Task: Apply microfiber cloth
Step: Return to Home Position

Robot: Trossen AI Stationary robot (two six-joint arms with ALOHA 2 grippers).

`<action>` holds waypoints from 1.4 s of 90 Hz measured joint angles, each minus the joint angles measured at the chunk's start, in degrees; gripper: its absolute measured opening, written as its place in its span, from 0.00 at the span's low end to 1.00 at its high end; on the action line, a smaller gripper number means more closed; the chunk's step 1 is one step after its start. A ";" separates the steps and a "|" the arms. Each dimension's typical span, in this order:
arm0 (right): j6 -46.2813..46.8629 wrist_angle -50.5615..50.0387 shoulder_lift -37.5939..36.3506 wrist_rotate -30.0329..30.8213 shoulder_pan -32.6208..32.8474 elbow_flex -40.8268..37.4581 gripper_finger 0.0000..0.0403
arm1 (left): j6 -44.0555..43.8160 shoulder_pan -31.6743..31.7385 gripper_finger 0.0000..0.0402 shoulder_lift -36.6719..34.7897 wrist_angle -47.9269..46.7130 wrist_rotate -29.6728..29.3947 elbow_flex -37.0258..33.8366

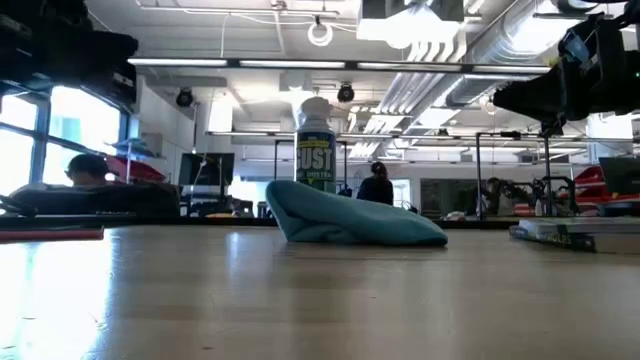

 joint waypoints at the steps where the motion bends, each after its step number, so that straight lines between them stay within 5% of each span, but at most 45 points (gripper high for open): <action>1: 0.00 -0.01 -0.02 0.00 -0.01 0.00 0.08 | 0.01 0.00 0.02 0.07 0.00 -0.39 0.00; 16: 0.00 -0.01 0.08 0.00 0.00 0.00 0.08 | 0.05 -0.02 0.02 0.43 -0.59 -4.12 -0.02; 126: 0.00 -0.01 0.05 -0.04 0.00 0.00 0.08 | -2.91 -0.04 0.02 0.43 -0.74 -4.05 -0.02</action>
